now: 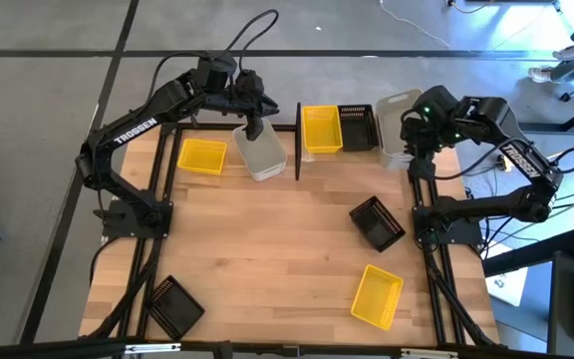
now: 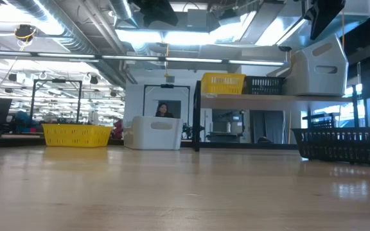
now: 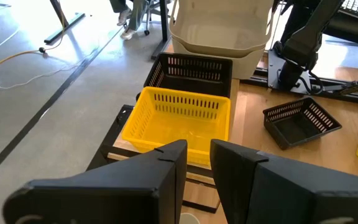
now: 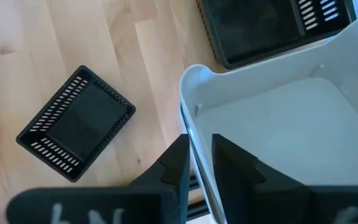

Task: Stack baskets on shelf by color
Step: Stack the bottom white bin on top of the white bin on the shelf

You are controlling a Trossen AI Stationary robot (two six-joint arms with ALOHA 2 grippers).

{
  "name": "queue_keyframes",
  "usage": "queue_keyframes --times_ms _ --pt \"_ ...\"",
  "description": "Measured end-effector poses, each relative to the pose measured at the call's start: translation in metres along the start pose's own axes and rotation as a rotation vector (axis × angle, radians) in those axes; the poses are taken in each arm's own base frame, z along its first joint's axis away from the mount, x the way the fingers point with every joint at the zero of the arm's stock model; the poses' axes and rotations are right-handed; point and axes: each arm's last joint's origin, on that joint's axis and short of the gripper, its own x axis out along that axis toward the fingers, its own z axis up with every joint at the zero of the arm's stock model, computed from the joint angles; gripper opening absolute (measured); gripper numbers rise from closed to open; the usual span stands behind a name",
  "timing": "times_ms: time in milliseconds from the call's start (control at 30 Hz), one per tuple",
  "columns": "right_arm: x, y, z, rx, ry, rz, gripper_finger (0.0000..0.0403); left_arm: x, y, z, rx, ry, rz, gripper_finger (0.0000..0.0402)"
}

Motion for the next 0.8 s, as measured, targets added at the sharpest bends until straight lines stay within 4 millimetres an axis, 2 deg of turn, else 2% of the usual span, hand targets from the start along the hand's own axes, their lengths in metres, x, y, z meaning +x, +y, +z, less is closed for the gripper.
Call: queue_keyframes --times_ms 600,800 --pt "-0.0004 0.0004 -0.0002 0.002 -0.005 0.008 0.0067 0.0000 0.0000 0.0000 0.001 0.000 0.000 0.0063" --pt "-0.0096 0.0039 -0.0086 0.001 -0.042 -0.007 0.0067 0.0000 0.0000 0.0000 0.002 0.000 0.000 0.0063"
